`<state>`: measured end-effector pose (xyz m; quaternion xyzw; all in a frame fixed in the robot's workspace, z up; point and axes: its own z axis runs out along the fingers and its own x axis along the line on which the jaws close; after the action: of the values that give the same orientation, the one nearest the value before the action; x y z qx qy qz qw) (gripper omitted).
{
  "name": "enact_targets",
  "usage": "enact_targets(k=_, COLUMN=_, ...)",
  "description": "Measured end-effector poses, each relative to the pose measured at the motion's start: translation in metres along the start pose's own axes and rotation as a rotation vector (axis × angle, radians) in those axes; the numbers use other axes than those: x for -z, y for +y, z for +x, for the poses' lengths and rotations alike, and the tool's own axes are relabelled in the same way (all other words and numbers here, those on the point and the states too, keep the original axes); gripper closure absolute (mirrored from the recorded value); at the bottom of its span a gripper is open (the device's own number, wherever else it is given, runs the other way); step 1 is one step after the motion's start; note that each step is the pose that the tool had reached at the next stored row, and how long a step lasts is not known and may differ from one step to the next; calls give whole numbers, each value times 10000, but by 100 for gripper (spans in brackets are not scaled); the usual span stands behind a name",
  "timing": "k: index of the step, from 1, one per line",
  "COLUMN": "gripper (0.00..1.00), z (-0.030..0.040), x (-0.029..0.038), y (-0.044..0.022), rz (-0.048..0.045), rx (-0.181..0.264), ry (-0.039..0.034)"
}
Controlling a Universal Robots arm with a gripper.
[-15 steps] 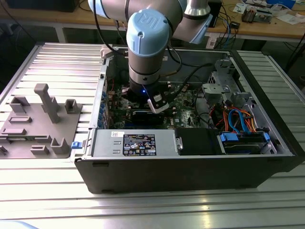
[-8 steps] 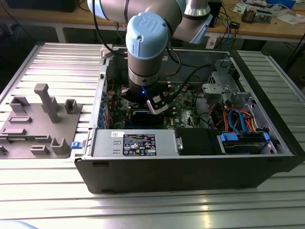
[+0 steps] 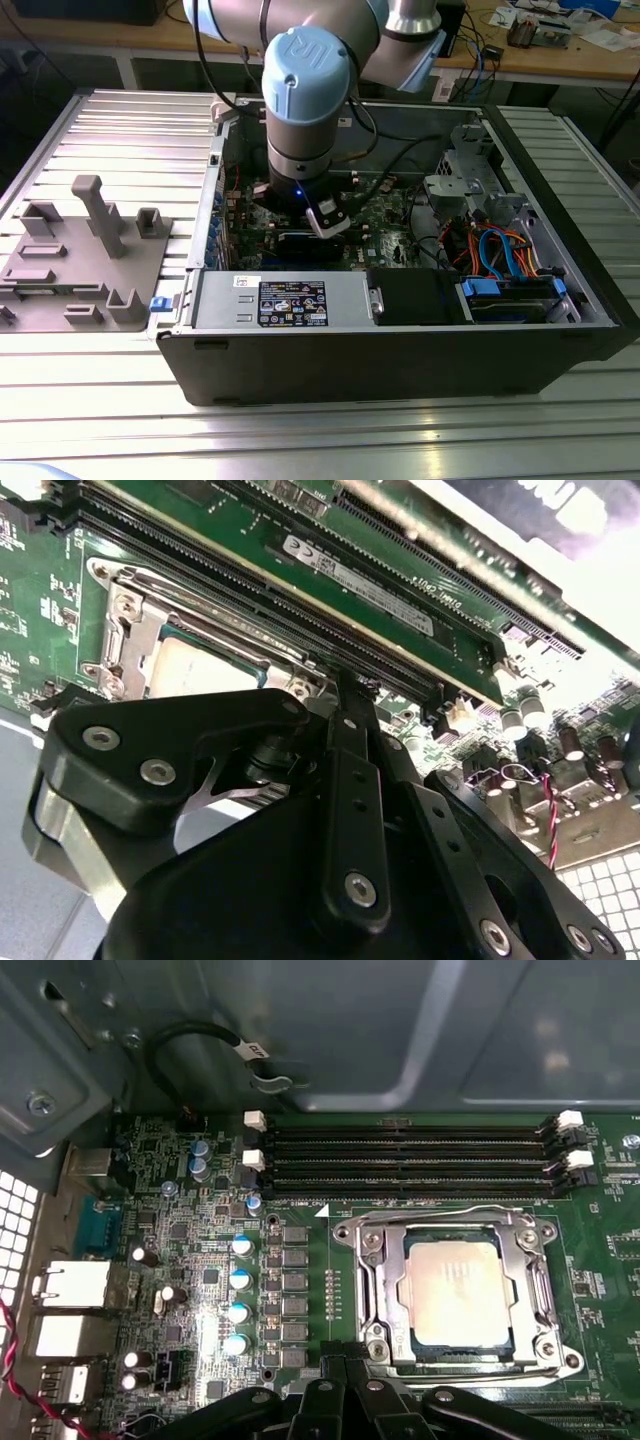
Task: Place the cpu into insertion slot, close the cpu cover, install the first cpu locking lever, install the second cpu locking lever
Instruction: 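Install the second cpu locking lever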
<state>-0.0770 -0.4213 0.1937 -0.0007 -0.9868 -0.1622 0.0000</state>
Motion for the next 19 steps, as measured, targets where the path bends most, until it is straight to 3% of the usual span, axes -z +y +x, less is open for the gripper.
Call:
enact_targets(k=6, gripper=89, z=23, x=6, y=8, rz=29, rx=1, ry=1)
enact_targets(k=19, gripper=89, z=24, x=200, y=77, rz=51, rx=0, ry=-1)
